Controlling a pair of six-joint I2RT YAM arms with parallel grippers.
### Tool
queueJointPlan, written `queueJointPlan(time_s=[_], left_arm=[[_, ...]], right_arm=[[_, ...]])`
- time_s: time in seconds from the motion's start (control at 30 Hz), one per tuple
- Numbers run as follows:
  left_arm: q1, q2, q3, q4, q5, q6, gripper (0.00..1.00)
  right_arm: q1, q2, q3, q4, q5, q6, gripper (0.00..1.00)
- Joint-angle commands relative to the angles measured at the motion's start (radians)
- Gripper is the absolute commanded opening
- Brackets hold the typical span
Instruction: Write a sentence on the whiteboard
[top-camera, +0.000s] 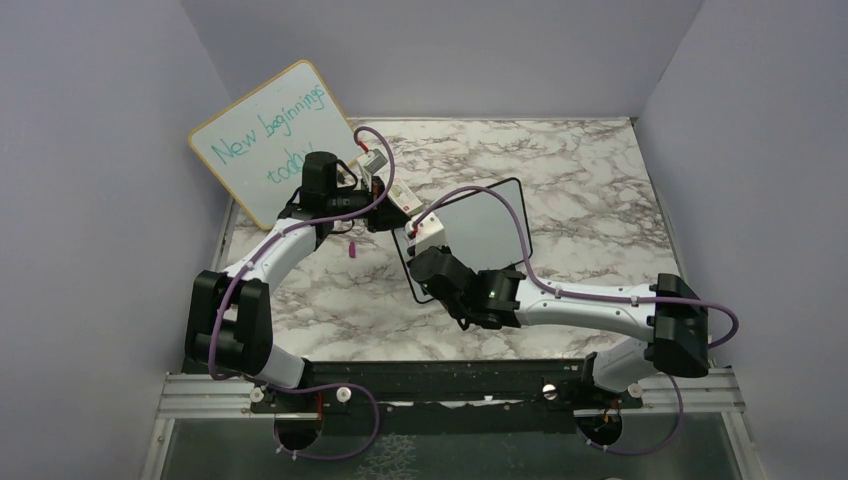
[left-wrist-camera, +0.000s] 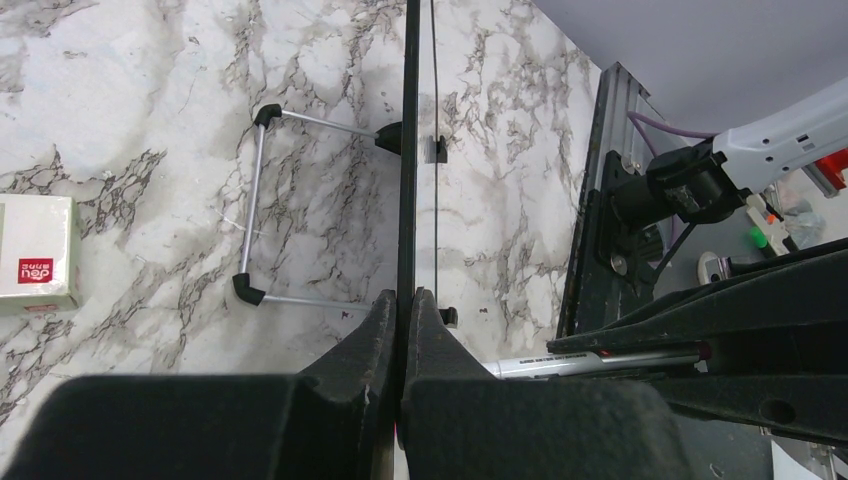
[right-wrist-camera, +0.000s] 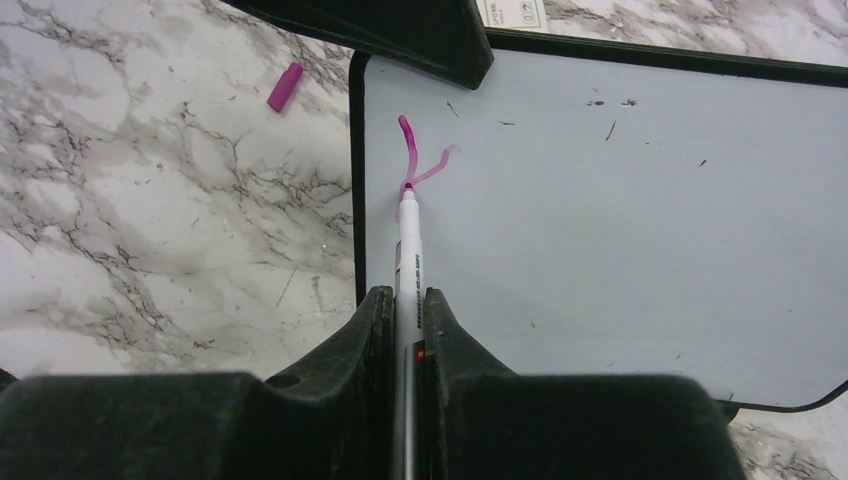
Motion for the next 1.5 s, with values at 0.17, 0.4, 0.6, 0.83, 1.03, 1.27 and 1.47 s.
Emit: queueJointPlan(time_s=[0.17,0.4,0.6,0.83,1.03,1.27,1.47], left_arm=[[0.001,0.015,0.005,-0.041,0.022,0.006,0.00],[0.001,0.017,0.006,-0.041,0.022,0.006,0.00],[0.001,0.017,0.006,-0.041,0.024,0.006,0.00],[0.001,0.017,0.006,-0.041,0.024,0.005,0.00],[0.001,0.018,0.006,-0.041,0.023,0.004,0.00],[0.001,0.022,0.006,-0.041,0.022,0.002,0.00],[0.001,0.024,0.007,-0.041,0.020,0.001,0.00]], right_arm=[[-0.008,0.023,0.020,-0.056,0.027,0.038,0.00],[-0.008,-0.002,-0.006,-0.089,0.049,0.058,0.00],[-0.008,-0.012,-0.020,-0.108,0.068,0.070,0.00],[-0.008,-0.017,-0.028,-0.120,0.090,0.083,0.00],[-0.008,-0.021,-0.031,-0.111,0.079,0.082,0.00],[-0.008,-0.101,-0.082,0.016,0.011,0.012,0.00],[-0.008,-0.127,-0.089,0.040,0.022,-0.017,0.00]])
